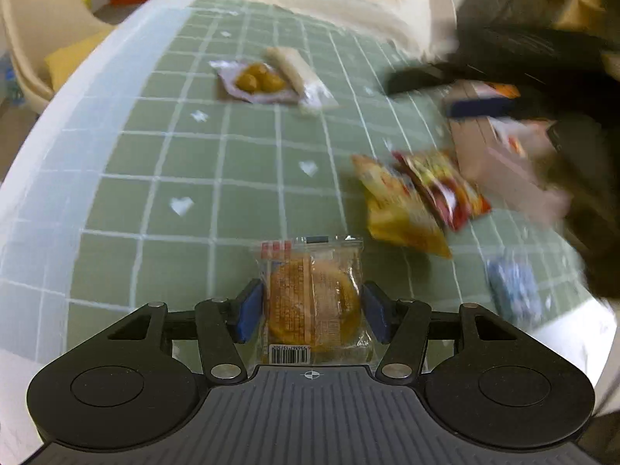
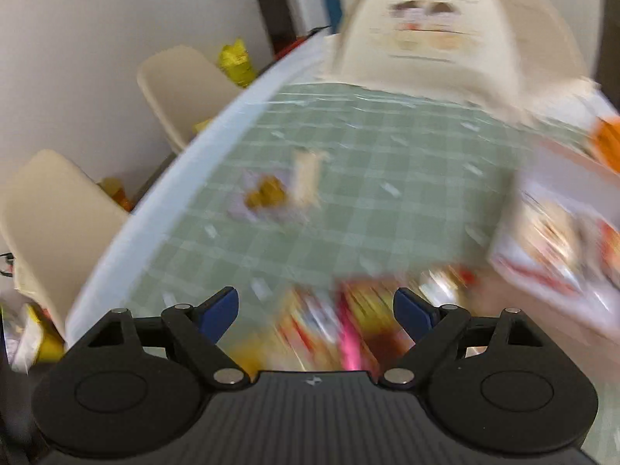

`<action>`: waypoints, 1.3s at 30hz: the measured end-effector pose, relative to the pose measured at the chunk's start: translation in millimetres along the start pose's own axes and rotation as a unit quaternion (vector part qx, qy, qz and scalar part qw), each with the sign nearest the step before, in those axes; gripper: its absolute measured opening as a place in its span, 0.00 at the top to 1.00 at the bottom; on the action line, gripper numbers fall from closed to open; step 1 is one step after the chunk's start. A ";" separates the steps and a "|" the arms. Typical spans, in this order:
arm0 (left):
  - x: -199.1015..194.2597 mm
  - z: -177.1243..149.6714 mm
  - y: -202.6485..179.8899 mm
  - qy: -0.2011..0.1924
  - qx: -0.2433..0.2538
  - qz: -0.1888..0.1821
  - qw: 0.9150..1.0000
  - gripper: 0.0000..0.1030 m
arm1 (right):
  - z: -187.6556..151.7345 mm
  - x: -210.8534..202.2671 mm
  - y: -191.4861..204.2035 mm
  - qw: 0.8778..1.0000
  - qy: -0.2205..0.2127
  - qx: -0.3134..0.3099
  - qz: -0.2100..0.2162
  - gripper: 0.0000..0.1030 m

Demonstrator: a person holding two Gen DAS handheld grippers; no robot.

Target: Organize snacks

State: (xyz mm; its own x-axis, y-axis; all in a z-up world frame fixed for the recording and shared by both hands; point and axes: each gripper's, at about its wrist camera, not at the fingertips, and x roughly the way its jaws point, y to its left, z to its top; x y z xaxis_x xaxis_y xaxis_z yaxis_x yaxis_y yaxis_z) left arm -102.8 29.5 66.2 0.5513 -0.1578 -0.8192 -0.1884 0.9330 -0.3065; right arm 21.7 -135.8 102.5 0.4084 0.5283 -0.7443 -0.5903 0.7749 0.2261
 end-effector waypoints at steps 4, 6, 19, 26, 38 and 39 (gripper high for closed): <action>2.1 9.4 15.5 -0.006 -0.027 -0.002 1.000 0.41 | 66.4 76.8 18.0 0.999 0.013 -0.013 -0.027 0.24; 0.8 10.2 18.5 -0.005 -0.032 -0.008 0.999 0.41 | 88.8 117.6 20.1 0.998 0.028 -0.008 -0.051 0.35; 1.2 21.3 -30.3 0.018 0.050 -0.078 0.996 0.41 | 29.2 30.2 17.7 0.994 0.108 -0.018 -0.020 0.73; 30.6 5.2 -90.6 0.071 0.104 -0.130 0.984 0.41 | -60.7 -74.4 -49.2 0.994 0.083 0.037 -0.067 0.73; 25.7 7.5 -145.8 0.115 0.169 -0.215 0.955 0.41 | -159.2 -108.2 -105.8 0.971 0.052 0.156 -0.174 0.73; 20.0 17.6 -152.9 0.103 0.176 -0.225 0.953 0.41 | -160.4 -111.4 -104.3 0.971 0.046 0.160 -0.173 0.73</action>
State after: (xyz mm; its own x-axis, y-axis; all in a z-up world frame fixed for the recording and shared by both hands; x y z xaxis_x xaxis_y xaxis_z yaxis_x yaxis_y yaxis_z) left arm -48.7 -110.7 105.2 0.3346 -0.5942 -0.7315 0.3335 0.8006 -0.4978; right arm -74.0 -331.1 61.0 0.4708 0.1949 -0.8605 -0.1756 0.9765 0.1251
